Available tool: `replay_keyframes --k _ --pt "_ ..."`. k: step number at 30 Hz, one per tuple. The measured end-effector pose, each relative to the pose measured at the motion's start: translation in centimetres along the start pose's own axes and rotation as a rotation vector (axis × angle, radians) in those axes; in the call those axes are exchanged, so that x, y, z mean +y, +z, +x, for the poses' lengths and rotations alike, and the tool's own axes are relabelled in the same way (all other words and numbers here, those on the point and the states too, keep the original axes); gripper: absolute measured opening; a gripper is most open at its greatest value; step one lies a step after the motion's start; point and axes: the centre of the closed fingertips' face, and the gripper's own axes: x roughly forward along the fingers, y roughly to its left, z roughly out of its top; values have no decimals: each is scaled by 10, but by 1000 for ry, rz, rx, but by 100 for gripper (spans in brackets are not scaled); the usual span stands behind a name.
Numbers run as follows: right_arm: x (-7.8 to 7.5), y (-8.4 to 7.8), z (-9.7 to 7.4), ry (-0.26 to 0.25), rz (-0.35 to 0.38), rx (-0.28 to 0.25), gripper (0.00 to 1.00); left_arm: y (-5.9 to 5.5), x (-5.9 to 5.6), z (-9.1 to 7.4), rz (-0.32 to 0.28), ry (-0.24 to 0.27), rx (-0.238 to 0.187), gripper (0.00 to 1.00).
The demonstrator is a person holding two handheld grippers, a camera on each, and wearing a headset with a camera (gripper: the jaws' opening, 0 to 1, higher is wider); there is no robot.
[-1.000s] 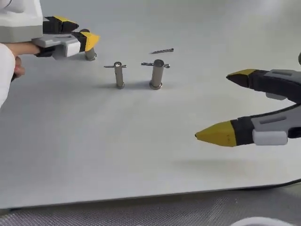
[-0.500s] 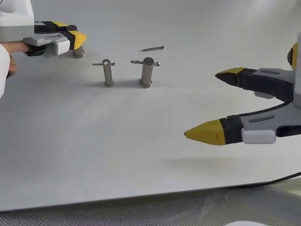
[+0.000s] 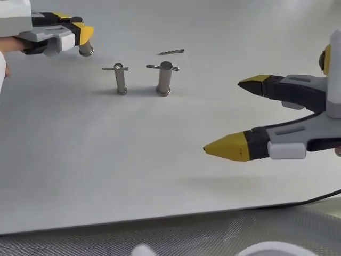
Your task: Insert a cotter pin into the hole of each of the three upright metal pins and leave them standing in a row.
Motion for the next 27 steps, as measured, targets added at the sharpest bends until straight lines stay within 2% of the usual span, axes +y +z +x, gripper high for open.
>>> replay_keyframes --k 3,7,12,14,17,21,27 --pt "1 1 1 0 -3 -6 95 11 -7 -14 25 0 -2 11" --pt "3 5 1 2 -9 -23 95 24 -17 -32 52 -3 -29 11" --pt "6 8 2 9 -19 -30 95 30 -31 -53 31 8 -46 11" --pt "8 11 2 14 -16 -48 95 27 -37 -57 33 14 -43 11" --pt "8 13 1 11 -18 -56 95 17 -46 -59 39 19 -12 11" --pt "8 14 -1 8 -22 -62 95 5 -63 -63 -19 10 5 11" --pt "7 16 -6 0 -8 -87 95 -12 -86 -63 -19 17 33 11"
